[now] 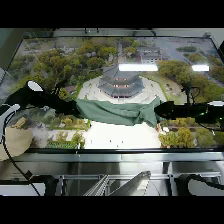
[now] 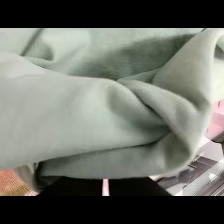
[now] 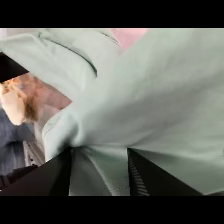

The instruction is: Fold the shirts.

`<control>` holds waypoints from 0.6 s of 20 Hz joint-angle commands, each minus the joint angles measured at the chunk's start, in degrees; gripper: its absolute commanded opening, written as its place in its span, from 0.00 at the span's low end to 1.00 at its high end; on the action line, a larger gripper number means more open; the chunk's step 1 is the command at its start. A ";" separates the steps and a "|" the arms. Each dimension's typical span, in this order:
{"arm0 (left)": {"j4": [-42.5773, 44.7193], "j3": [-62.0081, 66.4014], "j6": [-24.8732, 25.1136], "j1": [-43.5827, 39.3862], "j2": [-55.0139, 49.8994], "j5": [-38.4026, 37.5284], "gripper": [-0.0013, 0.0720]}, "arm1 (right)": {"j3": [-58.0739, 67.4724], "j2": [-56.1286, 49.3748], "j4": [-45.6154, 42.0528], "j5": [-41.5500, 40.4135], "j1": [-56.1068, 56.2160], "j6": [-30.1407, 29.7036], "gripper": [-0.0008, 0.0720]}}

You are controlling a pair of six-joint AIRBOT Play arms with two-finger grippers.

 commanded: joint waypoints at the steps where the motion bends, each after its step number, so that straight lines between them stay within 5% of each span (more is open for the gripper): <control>1: 0.26 1.03 -0.15 0.70 -0.04 -2.40 0.48 | 0.07 0.02 0.42 4.90 -3.02 -0.17 0.55; 4: 0.02 1.03 -0.15 2.86 -0.04 -3.76 0.67 | 0.07 0.02 0.61 9.33 -7.19 -0.17 0.56; 6: 0.04 1.03 -0.15 3.78 -0.04 -6.03 0.67 | 0.04 0.02 0.61 10.62 -7.63 -0.15 0.88; 12: 0.39 1.01 -0.74 5.95 1.57 -14.60 0.67 | 0.04 0.02 0.83 10.43 -6.75 0.04 0.85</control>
